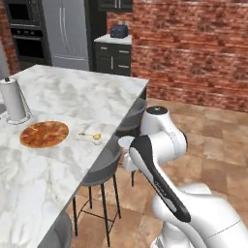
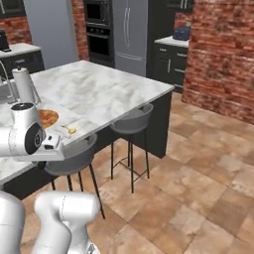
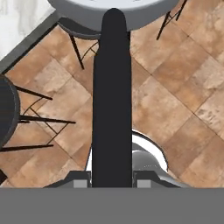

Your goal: Take the pizza cutter from the drawer on the left and place it on the dining counter for cutting.

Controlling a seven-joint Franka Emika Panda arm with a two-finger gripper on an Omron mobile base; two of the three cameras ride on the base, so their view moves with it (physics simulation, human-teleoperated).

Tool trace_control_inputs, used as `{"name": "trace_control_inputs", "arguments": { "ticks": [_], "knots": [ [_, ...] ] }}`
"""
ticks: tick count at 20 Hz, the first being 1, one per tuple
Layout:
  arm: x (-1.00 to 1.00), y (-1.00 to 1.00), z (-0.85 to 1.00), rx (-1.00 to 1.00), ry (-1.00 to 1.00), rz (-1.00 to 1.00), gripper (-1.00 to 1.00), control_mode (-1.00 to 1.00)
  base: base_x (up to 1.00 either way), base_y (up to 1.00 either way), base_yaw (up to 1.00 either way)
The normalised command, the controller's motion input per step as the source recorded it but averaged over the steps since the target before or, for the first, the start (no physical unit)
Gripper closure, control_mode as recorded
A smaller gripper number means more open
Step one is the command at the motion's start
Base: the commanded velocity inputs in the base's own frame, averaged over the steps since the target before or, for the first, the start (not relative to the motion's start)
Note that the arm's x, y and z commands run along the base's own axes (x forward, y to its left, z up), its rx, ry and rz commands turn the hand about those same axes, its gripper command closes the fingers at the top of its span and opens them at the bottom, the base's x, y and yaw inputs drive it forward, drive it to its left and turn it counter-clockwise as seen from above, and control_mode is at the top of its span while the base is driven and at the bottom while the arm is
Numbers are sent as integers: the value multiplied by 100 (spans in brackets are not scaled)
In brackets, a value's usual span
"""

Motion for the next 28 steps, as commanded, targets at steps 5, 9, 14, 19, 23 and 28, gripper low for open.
{"name": "trace_control_inputs", "arguments": {
  "ticks": [5, 9, 14, 19, 23, 28],
  "knots": [
    [0, 0, 0, 0, 0, 0, 100, 100, 65, 9, 54],
    [0, 0, 0, 0, 0, 0, 100, 100, 75, 14, 41],
    [0, 0, 0, 0, 0, 0, 100, 100, 55, 43, 28],
    [0, 0, 0, 0, 0, 0, 100, 100, 62, 41, 23],
    [0, 0, 0, 0, 0, 0, 100, 100, 66, 20, 21],
    [0, 0, 0, 0, 0, 0, 100, 100, 28, 12, 7]
  ]
}}
